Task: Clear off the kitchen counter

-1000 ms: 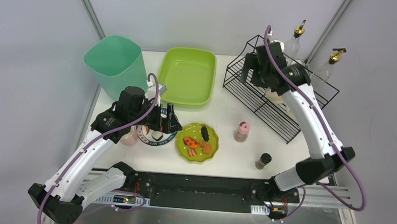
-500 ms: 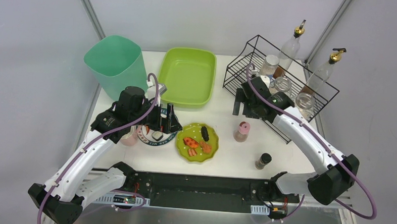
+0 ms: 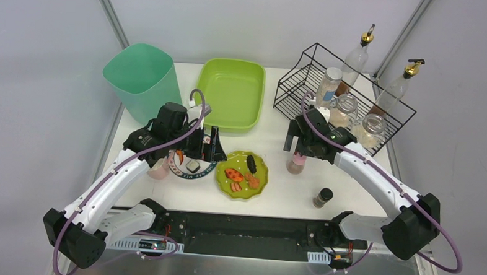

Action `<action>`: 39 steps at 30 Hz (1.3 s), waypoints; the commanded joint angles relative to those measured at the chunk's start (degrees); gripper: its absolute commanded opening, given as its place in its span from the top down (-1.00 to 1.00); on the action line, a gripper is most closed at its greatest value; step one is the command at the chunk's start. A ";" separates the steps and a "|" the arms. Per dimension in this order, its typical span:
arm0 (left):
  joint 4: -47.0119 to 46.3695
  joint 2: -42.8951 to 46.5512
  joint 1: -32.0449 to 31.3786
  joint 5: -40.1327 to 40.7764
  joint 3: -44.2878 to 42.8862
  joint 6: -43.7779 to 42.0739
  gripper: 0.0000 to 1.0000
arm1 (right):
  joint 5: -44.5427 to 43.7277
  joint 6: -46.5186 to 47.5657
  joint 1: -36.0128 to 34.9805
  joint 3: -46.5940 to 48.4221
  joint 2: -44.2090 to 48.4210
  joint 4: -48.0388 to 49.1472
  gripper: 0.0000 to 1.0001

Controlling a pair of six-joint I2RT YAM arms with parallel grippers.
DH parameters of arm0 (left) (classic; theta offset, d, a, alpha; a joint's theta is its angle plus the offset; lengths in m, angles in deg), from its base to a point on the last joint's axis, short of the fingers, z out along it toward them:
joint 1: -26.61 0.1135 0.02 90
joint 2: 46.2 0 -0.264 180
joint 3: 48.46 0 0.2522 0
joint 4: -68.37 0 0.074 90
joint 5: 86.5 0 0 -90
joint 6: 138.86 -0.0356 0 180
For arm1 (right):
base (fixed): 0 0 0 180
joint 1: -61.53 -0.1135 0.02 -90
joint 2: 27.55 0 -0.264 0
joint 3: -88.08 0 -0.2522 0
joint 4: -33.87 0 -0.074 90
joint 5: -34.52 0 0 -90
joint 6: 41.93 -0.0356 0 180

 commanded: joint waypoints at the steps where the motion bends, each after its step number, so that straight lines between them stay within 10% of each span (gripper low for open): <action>1: -0.48 0.67 -0.33 0.10 0.14 0.20 -0.99 | -1.44 -1.63 -0.35 -0.44 -1.26 2.28 -0.99; 14: 0.61 1.00 -1.22 2.14 -0.09 0.29 -0.99 | -0.77 -2.97 -1.08 -2.72 -3.57 2.47 -0.89; 32: 4.72 5.59 -1.48 6.79 2.99 -0.70 -0.99 | -3.78 -3.74 -3.18 3.78 -8.04 -2.01 0.19; 39: 5.27 6.88 -1.48 7.88 3.63 -1.10 -0.99 | -4.62 -1.60 -3.50 14.02 -8.14 -5.01 0.29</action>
